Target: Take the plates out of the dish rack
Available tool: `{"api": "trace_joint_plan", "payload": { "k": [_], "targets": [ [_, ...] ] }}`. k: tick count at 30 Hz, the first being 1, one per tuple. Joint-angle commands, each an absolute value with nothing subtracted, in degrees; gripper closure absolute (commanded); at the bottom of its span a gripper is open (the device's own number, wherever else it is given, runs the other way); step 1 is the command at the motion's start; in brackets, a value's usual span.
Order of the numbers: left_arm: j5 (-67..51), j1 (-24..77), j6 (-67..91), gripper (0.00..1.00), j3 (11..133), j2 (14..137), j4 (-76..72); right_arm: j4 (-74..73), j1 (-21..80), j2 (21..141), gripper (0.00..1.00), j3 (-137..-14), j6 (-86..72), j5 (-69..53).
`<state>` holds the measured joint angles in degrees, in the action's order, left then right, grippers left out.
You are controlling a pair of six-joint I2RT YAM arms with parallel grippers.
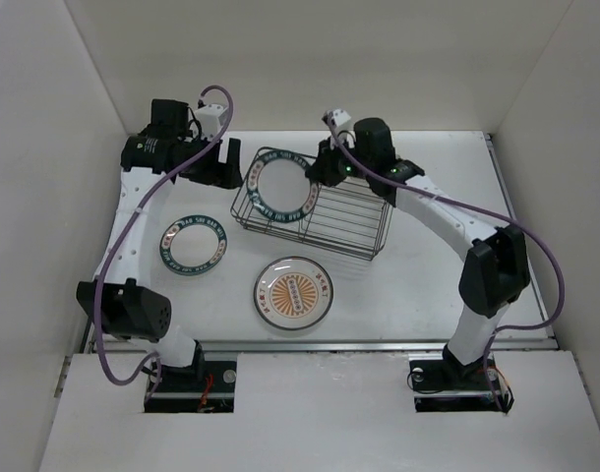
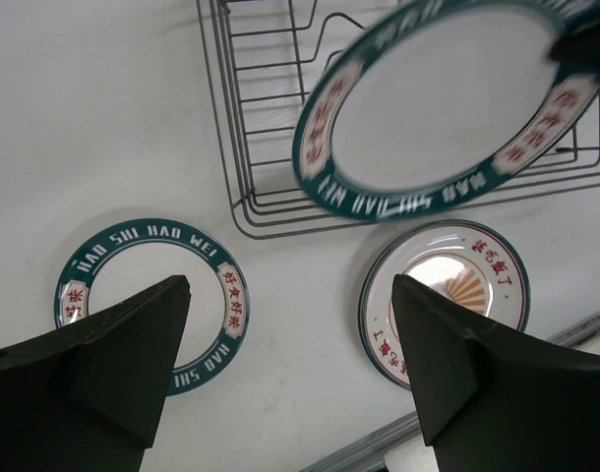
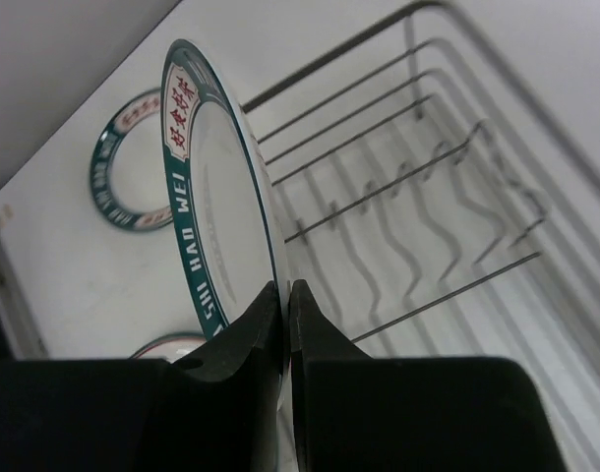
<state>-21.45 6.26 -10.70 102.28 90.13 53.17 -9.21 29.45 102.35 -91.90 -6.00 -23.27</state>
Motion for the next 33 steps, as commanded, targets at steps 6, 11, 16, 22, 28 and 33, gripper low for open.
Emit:
{"api": "trace_joint_plan", "payload": {
  "k": [6,11,16,22,28,33],
  "targets": [
    [-27.2,6.0,-16.4,0.19,95.6,89.3,56.1,0.3,36.2,99.5,1.0,-84.3,-12.9,-32.5],
    [-29.4,6.0,-18.5,0.24,92.9,91.8,59.6,2.9,37.4,99.0,1.0,-81.6,-14.2,-32.5],
    [-31.2,5.4,-19.0,0.43,91.1,91.8,60.5,4.7,38.0,99.0,1.0,-80.2,-15.2,-34.1],
    [-36.3,5.4,-20.9,0.9,92.2,91.8,65.8,6.6,38.6,99.5,1.0,-79.7,-16.3,-35.6],
    [-38.7,5.4,-23.7,1.0,91.6,89.9,68.6,7.6,40.3,99.5,1.0,-79.7,-16.3,-36.1],
    [-39.7,4.3,-22.9,1.0,90.4,88.6,69.1,7.6,40.3,100.0,1.0,-79.7,-17.5,-35.5]
  ]
}}
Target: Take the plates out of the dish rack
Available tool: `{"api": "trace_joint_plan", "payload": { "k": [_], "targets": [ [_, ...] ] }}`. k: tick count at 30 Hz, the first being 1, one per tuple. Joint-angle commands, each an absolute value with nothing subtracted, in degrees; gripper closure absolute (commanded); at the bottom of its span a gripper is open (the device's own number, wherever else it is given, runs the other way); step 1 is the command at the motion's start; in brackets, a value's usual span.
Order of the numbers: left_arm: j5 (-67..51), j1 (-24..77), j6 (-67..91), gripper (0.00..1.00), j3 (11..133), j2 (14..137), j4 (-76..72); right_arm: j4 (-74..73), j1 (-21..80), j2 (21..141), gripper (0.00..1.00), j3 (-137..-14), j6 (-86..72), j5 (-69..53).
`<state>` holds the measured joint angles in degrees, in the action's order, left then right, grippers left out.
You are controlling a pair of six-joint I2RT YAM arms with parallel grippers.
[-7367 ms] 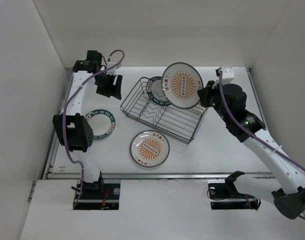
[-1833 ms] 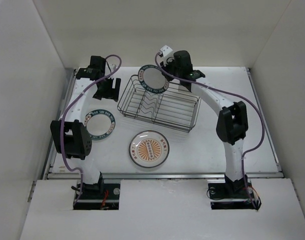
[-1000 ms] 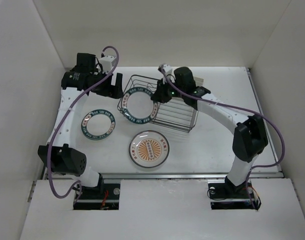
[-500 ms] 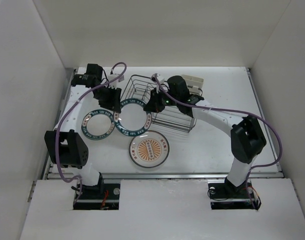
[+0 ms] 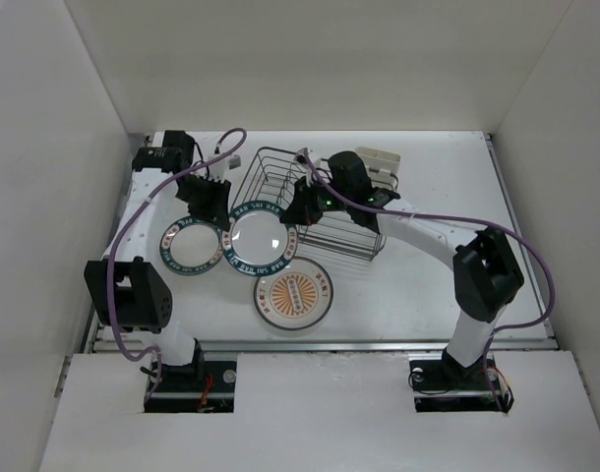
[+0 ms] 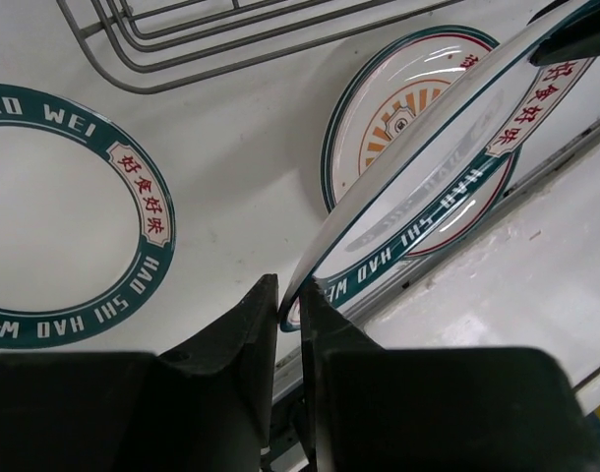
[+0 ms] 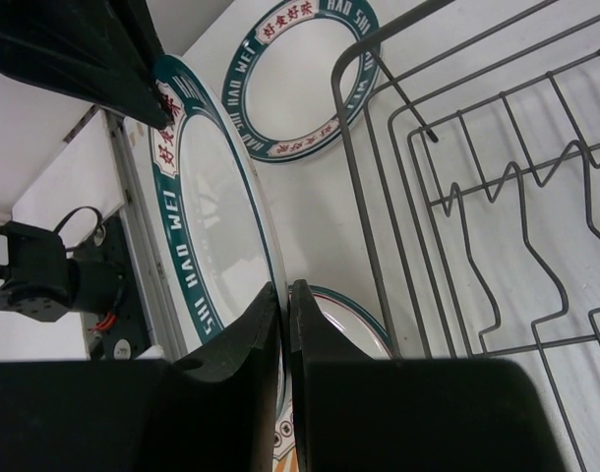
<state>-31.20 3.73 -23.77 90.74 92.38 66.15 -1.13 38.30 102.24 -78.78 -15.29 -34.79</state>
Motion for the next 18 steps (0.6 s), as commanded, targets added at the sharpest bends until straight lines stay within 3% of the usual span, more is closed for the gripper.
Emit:
{"api": "trace_joint_plan", "payload": {
  "k": [1,12,18],
  "targets": [
    [-39.7,2.7,-22.9,1.0,90.4,88.1,69.1,7.0,40.3,100.6,1.0,-79.7,-17.5,-35.5],
    [-43.0,-2.9,-18.5,1.0,91.1,85.1,68.8,5.7,40.3,106.7,0.75,-84.1,-20.8,-37.3],
    [-43.5,-5.4,-18.5,1.0,87.3,85.1,67.3,5.2,40.3,106.7,0.66,-84.6,-20.8,-37.3]
  ]
}}
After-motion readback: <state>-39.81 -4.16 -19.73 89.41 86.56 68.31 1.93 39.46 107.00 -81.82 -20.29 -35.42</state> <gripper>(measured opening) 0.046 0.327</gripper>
